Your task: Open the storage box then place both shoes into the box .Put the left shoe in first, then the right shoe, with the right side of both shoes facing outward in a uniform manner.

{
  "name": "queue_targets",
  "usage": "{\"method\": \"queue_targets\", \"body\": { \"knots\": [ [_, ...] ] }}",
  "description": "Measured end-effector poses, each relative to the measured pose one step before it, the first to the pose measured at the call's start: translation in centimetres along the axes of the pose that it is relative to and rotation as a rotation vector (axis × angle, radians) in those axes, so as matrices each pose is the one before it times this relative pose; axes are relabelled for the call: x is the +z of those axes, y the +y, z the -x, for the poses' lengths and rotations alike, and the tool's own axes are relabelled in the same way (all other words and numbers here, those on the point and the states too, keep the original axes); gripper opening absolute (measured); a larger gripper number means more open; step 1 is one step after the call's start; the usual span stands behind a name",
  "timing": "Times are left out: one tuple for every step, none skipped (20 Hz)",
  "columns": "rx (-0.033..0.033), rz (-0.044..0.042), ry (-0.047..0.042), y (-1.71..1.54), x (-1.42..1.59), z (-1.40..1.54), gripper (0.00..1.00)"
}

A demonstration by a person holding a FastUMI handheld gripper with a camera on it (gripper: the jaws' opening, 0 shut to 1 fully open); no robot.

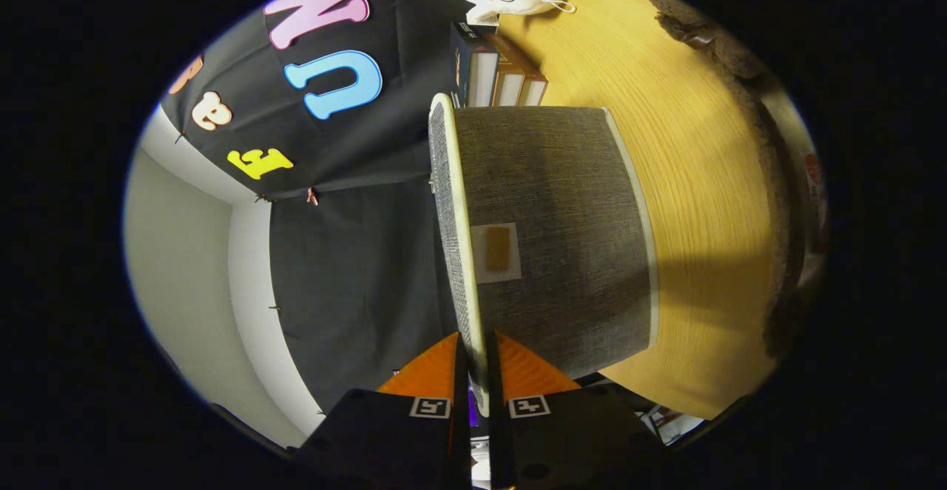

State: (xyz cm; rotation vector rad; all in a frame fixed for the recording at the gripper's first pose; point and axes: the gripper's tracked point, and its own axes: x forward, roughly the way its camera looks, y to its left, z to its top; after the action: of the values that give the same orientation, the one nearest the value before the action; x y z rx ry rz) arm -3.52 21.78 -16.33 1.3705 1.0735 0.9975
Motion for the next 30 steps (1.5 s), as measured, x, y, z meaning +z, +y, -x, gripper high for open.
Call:
{"method": "queue_targets", "body": {
  "knots": [
    [0.00362, 0.00224, -0.00009, 0.121, -0.320, -0.442, 0.11],
    [0.00396, -0.00145, -0.00058, 0.110, 0.319, 0.203, 0.08],
    [0.00288, -0.00125, -0.00042, 0.126, -0.080, 0.107, 0.07],
    [-0.00134, 0.00012, 0.00152, 0.102, -0.025, -0.015, 0.06],
    [-0.00250, 0.00186, 0.00157, 0.122, -0.147, -0.042, 0.05],
    [0.00207, 0.00469, 0.00057, 0.370, -0.117, 0.058, 0.05],
    [0.00337, 0.00078, 0.00111, 0.555, -0.250, -0.061, 0.05],
    [0.01286, 0.00388, 0.00013, 0.864, -0.197, -0.140, 0.05],
    [0.00733, 0.01435, -0.00359, 1.011, -0.136, -0.146, 0.05],
    [0.00562, 0.02146, -0.00216, 0.998, -0.083, -0.349, 0.05],
    [0.00915, 0.02215, -0.00257, 1.237, -0.277, -0.237, 0.05],
    [0.00893, 0.01926, 0.00079, 1.219, -0.134, -0.598, 0.05],
    [0.00830, 0.02074, 0.00400, 1.004, -0.069, -0.750, 0.05],
    [0.00146, 0.02514, 0.00152, 0.858, -0.174, -0.780, 0.05],
    [-0.00378, 0.02586, 0.00012, 0.810, -0.130, -0.764, 0.05],
    [-0.00255, 0.02348, -0.00002, 0.733, -0.207, -0.871, 0.05],
    [-0.00166, 0.02390, 0.00014, 0.859, -0.320, -0.887, 0.05],
    [-0.00123, 0.02662, -0.00066, 0.888, -0.305, -0.843, 0.05],
    [-0.00301, 0.02716, 0.00061, 0.875, -0.219, -0.954, 0.05],
    [-0.00232, 0.02285, 0.00030, 0.772, -0.034, -1.045, 0.05],
    [-0.00360, 0.01896, -0.00238, 0.797, -0.110, -0.960, 0.05],
    [-0.00741, 0.02136, -0.00383, 0.697, -0.053, -1.177, 0.05],
    [-0.00859, 0.02196, -0.00159, 0.712, -0.138, -1.191, 0.05],
    [-0.00085, 0.02272, -0.00080, 0.510, -0.183, -1.207, 0.06],
    [-0.00620, 0.01540, 0.00244, 0.543, -0.153, -1.335, 0.06],
    [-0.00155, 0.00720, 0.00302, 0.378, -0.296, -1.433, 0.06],
    [-0.00554, 0.00136, 0.00670, 0.396, -0.400, -1.708, 0.06],
    [-0.00847, 0.00501, 0.01033, 0.224, -0.458, -1.654, 0.06],
    [-0.02308, 0.01144, 0.01068, -0.117, -0.374, -1.635, 0.07],
    [-0.01390, 0.00905, 0.00568, -0.034, -0.320, -1.815, 0.06]
  ]
}}
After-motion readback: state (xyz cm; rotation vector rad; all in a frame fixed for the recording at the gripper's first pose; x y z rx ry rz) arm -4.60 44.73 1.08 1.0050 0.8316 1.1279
